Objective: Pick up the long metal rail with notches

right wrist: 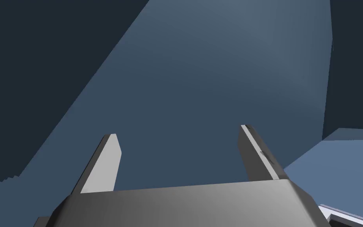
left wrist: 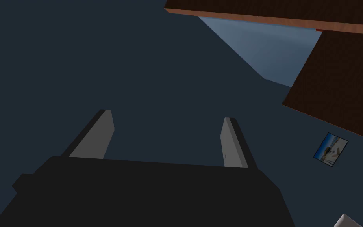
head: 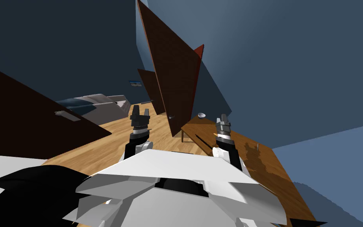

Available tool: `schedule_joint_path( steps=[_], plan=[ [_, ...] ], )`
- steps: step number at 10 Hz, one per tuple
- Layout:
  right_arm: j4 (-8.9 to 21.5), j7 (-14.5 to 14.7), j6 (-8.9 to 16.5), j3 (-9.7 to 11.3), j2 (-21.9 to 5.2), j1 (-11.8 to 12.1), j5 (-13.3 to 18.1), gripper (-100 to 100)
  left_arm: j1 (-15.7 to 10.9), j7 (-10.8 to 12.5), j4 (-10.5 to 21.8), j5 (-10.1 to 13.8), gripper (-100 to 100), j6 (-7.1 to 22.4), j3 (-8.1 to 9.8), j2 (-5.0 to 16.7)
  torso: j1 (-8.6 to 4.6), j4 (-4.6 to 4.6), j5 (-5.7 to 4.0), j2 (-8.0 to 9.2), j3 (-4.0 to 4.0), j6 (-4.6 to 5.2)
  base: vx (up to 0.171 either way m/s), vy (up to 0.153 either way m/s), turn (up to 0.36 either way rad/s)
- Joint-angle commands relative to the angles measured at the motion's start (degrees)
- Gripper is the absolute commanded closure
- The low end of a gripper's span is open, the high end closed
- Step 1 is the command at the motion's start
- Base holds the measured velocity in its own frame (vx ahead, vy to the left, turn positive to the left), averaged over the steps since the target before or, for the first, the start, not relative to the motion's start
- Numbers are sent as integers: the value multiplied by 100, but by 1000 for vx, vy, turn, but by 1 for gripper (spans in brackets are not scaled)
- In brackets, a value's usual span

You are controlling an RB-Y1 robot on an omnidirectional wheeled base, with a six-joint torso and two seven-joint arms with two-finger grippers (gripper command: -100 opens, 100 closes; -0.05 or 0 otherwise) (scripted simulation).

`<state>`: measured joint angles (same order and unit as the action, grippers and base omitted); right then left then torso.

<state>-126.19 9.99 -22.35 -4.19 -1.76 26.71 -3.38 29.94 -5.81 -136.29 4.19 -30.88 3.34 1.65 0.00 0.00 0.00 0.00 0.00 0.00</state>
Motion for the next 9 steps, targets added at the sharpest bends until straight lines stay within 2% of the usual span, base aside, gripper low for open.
schedule_joint_path(
  steps=[1,4,5,8,9],
  plan=[
    [171,-39,12,92,-267,-34,96,-100,0,0,0,0,0,0,0,0,0,0,0,0,0,0,-5,2,110],
    [565,-140,45,302,-744,-117,330,-100,0,0,0,0,0,0,0,0,-3,0,-1,3,2,-1,-11,0,123],
    [565,-140,45,302,-744,-117,330,-100,0,0,0,0,0,0,0,0,-1,1,0,4,2,-2,-11,-1,43],
    [1079,-296,98,600,-1324,-240,674,-100,0,0,0,0,0,0,0,0,-2,1,0,4,2,-1,-15,3,155],
    [1115,-296,98,600,-1362,-240,674,-100,0,0,0,0,0,0,0,0,-1,1,0,4,2,-2,-13,-3,39]
  ],
)
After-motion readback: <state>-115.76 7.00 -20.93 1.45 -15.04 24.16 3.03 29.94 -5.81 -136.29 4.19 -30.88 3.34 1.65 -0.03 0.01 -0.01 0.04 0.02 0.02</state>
